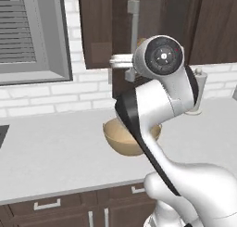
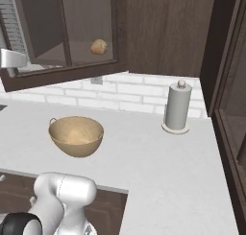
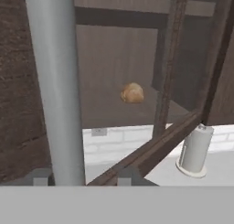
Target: Open the cabinet, pick up the bread from the cabinet and place it in the basket. Then move the basket to the dining counter.
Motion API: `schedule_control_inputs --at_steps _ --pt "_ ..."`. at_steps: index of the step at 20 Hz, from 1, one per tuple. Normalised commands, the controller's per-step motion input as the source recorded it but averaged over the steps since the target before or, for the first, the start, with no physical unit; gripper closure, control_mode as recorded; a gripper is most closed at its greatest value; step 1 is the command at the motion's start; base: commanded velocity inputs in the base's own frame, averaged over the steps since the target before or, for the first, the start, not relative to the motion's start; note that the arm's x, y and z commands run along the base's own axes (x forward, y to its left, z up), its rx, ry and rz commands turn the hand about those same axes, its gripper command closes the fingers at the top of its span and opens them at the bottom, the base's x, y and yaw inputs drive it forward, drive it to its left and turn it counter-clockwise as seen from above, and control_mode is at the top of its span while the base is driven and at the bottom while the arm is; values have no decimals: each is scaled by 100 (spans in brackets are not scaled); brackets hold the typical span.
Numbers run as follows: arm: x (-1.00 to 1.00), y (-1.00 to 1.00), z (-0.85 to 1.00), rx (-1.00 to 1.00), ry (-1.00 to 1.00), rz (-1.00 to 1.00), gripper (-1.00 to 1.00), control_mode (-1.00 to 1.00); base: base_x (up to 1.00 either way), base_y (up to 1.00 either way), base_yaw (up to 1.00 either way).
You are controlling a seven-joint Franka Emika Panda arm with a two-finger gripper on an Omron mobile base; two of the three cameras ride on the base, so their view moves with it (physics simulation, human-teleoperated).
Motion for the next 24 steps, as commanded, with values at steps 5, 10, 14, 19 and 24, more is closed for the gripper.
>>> schedule_control_inputs --at_steps 5,10,14,19,24 --pt "-100 -64 0 5 14 0 -100 -100 0 0 0" --pt "-100 12 0 -2 17 0 -100 -100 0 0 0" --pt "-100 95 0 -30 1 -1 -100 -100 0 0 0" --pt "16 100 0 -48 -1 -2 -100 -100 0 0 0" --pt "100 100 -2 -38 6 -9 -100 -100 0 0 0"
